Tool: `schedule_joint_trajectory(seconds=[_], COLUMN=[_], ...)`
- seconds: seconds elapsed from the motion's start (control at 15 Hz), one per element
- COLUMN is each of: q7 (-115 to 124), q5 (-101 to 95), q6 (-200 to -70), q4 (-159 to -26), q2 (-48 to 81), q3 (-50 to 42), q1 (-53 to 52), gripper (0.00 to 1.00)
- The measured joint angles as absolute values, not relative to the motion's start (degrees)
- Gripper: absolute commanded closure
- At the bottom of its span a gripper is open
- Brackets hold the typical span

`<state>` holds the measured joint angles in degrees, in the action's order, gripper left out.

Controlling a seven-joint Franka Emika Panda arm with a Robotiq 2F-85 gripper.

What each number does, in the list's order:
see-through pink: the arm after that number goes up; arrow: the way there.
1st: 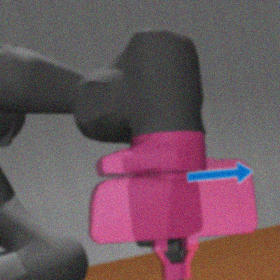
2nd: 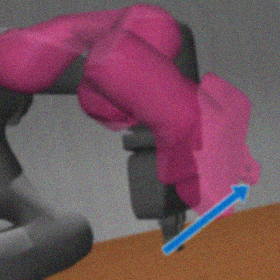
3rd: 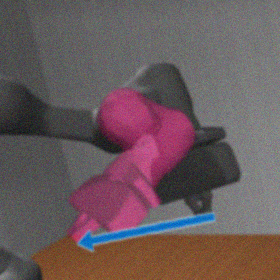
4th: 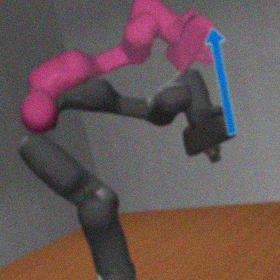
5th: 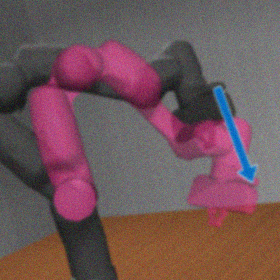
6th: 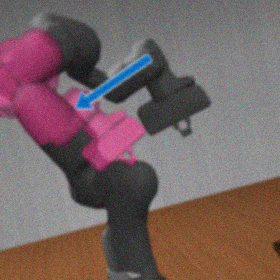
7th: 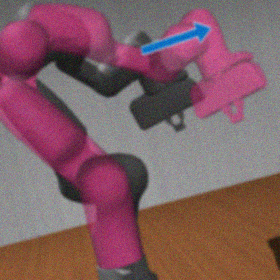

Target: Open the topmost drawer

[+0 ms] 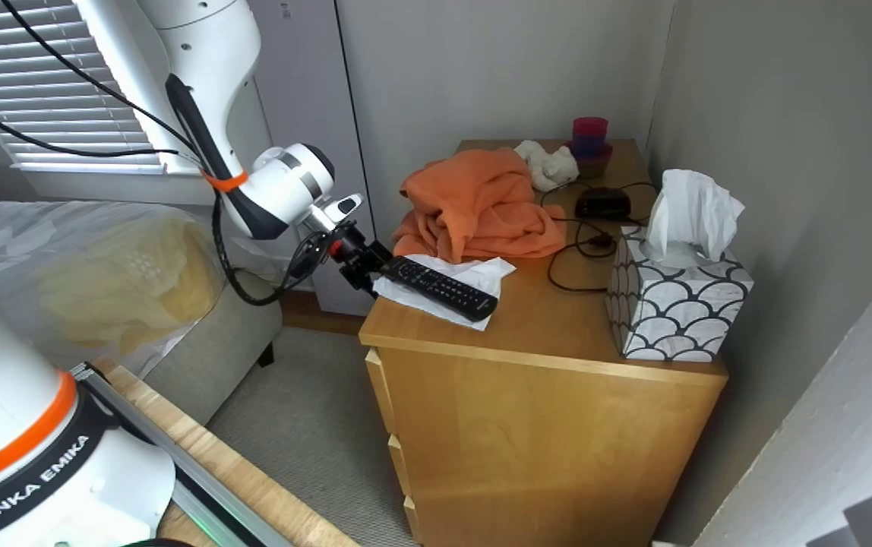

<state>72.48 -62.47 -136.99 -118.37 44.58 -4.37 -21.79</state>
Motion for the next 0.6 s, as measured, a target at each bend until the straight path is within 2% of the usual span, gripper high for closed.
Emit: schedule_joint_trajectory(seconds=[0.27,0.6], q7=[73.9,73.9], q5=[-63.9,-63.9], q6=[-129.6,-129.6], q4=[-117.6,-117.2], q2=[45.2,45.2], q3=[-2.4,-1.7], q1=[-22.4,-21.2], gripper=[0.0,0.0])
